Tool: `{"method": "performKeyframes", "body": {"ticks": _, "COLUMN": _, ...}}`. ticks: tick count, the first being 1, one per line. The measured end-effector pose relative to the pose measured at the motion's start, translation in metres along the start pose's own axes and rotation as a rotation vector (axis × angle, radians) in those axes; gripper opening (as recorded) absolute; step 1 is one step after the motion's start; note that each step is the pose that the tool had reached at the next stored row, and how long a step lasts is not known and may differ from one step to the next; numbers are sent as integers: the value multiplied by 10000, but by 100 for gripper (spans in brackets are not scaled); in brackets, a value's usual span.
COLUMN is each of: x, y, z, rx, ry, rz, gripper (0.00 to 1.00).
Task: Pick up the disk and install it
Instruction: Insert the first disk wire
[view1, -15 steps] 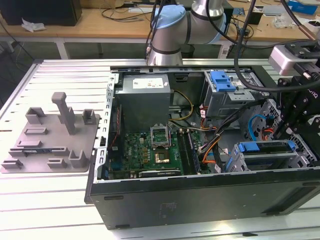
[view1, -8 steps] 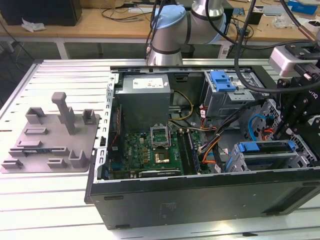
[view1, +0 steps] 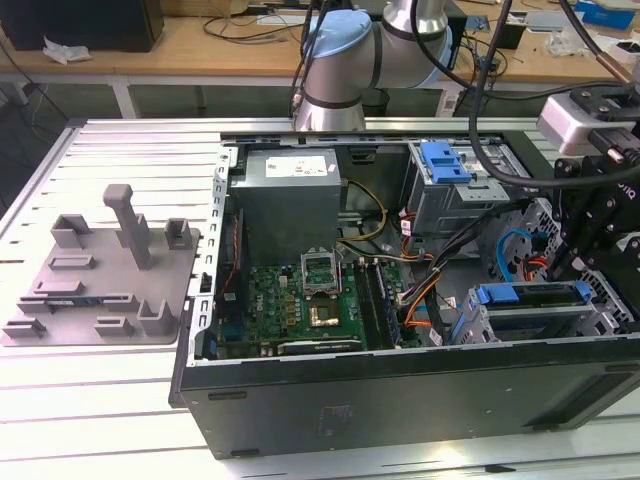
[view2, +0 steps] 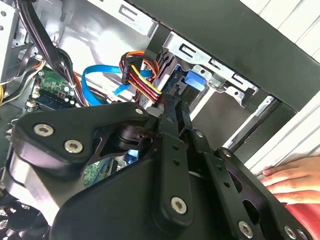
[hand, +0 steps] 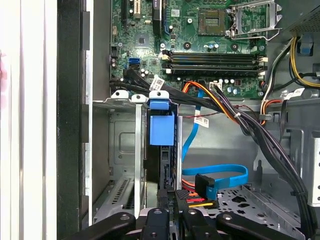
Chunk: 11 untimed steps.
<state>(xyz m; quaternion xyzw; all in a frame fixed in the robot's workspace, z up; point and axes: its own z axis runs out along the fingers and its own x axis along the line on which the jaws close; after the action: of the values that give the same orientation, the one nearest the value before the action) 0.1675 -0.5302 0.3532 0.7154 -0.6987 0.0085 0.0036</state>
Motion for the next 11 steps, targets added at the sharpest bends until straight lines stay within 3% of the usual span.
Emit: {"method": "performKeyframes", "body": {"ticks": 11, "x": 8, "y": 8, "z": 33, "rx": 23, "ry": 1, "rz": 5, "gripper": 17}}
